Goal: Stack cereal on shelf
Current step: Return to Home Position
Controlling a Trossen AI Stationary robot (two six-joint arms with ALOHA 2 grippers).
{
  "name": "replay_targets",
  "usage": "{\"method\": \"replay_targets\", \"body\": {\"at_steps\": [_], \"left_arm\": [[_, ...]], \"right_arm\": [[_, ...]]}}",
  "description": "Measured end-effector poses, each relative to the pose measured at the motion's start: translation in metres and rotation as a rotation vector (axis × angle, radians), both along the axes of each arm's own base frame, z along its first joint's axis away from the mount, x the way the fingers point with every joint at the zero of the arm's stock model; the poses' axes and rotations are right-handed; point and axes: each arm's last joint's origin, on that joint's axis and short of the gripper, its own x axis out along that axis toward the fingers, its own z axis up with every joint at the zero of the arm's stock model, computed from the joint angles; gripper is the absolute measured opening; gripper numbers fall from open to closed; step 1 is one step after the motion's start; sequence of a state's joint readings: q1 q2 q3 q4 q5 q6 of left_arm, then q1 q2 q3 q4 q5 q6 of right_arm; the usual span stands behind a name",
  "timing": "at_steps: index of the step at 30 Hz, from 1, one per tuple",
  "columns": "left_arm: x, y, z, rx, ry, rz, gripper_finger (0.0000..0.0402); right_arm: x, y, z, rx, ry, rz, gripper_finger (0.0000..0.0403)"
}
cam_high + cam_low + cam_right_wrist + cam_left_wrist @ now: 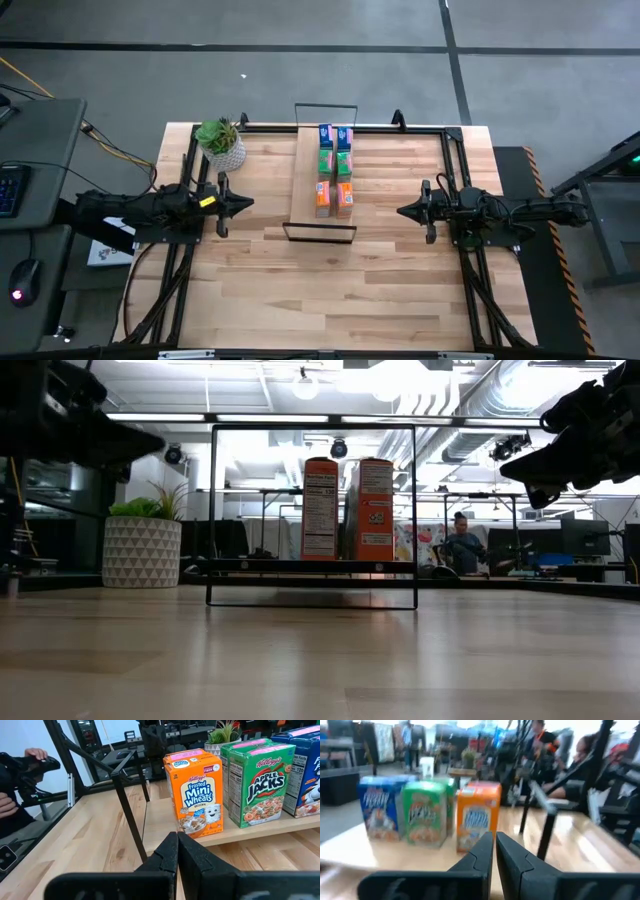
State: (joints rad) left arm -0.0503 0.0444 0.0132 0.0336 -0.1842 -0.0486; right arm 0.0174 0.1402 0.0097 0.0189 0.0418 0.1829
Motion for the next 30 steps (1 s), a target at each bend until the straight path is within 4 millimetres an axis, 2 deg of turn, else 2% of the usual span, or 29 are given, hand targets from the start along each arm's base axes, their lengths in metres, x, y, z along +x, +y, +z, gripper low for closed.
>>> {"method": "replay_targets", "body": {"at_steps": [3,8,30], "left_arm": [[-0.0028,-0.0016,0.0053,0.036,-0.054,-0.051,0.0015],[-0.0024,-0.0023,0.0018,0.085,-0.019,-0.075,0.0015],[-0.0022,-0.0024,0.0019,0.079,-0.021,-0.079,0.0015]], "right_arm": [[0.0000,0.0000,0.0000,0.000,0.000,0.000,0.0000],[0.0000,0.0000,0.0000,0.000,0.000,-0.001,0.0000],[0.0000,0.0000,0.0000,0.000,0.000,0.000,0.0000]]}}
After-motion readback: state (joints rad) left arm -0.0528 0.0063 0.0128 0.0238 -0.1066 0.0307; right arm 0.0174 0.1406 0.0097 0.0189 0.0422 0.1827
